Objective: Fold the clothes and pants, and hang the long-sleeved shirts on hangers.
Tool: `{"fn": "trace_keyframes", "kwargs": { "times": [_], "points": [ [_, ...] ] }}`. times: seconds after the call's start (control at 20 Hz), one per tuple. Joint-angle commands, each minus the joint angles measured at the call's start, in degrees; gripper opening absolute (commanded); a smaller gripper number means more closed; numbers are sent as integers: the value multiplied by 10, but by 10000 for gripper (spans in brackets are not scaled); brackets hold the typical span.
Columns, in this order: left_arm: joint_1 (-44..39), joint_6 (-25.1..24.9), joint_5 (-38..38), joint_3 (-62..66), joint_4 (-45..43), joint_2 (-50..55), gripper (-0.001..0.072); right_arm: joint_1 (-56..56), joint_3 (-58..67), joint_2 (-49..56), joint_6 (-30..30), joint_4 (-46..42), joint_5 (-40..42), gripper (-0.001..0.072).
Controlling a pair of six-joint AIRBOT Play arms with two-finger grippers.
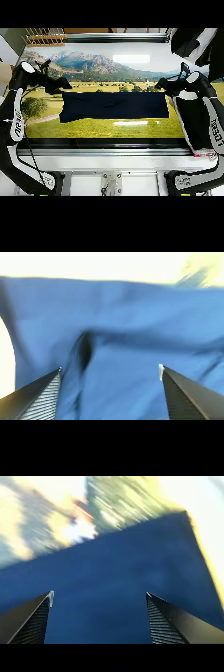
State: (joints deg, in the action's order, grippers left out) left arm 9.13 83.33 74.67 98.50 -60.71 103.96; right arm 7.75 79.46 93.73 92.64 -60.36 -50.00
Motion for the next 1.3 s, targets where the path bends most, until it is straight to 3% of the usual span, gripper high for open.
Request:
{"fn": "trace_keyframes", "kwargs": {
  "times": [0.0, 0.1, 0.15, 0.2, 0.45, 0.55, 1.0, 1.25],
  "points": [
    [16, 2, -7, 54, 83, -3, 618, 19, 12, -8, -98, 100, 30, 636],
    [16, -3, 20, 53, 78, -20, 217, 50, 12, -11, -154, 98, -40, 636],
    [12, -2, 43, 52, 78, -24, 72, 71, 10, -10, -174, 94, -82, 636],
    [5, -3, 60, 45, 79, -28, 5, 92, 5, -10, -191, 85, -117, 636],
    [-65, -3, 24, -64, 83, -66, 6, 188, -60, -5, -229, 56, -176, 618],
    [-102, -2, 3, -99, 84, -67, 6, 200, -67, 11, -242, 56, -182, 470],
    [-211, -2, -66, -137, 84, -66, 6, 169, -67, 87, -255, 112, -189, 473],
    [-233, -2, -93, -137, 84, -66, 6, 120, -67, 115, -267, 196, -169, 472]
  ]
}}
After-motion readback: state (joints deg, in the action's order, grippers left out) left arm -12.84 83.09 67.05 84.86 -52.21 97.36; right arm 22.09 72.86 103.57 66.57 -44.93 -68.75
